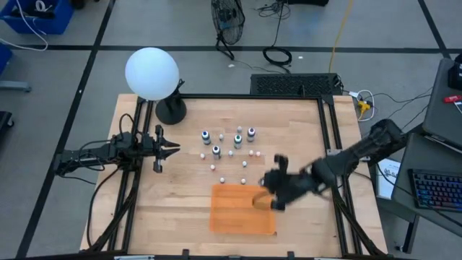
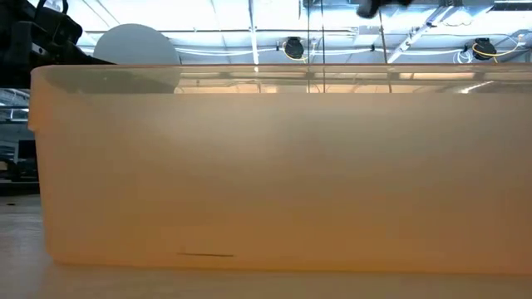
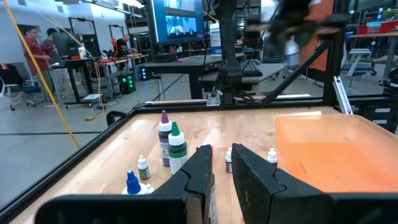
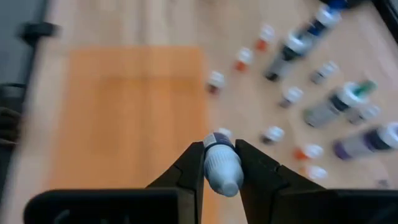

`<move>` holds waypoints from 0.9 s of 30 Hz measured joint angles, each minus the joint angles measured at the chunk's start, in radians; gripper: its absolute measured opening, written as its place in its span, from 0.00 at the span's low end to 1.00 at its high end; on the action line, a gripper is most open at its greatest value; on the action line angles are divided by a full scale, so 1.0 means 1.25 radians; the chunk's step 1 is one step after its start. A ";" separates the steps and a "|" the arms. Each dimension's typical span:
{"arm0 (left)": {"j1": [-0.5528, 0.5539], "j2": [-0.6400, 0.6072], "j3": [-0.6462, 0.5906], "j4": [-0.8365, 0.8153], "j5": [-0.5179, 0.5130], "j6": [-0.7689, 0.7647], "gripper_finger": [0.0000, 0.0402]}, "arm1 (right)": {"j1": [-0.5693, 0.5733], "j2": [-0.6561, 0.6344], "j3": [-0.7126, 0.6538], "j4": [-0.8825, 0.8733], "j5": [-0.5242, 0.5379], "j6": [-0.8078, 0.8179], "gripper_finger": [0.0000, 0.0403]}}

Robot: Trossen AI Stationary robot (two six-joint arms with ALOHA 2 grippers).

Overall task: Pick & Place food coloring
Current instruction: Put the small blue food coloring bottle into the orange container

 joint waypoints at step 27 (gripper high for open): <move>0.000 0.000 0.000 -0.001 0.000 0.000 0.17 | 0.053 0.456 0.454 -0.549 -0.163 0.150 0.15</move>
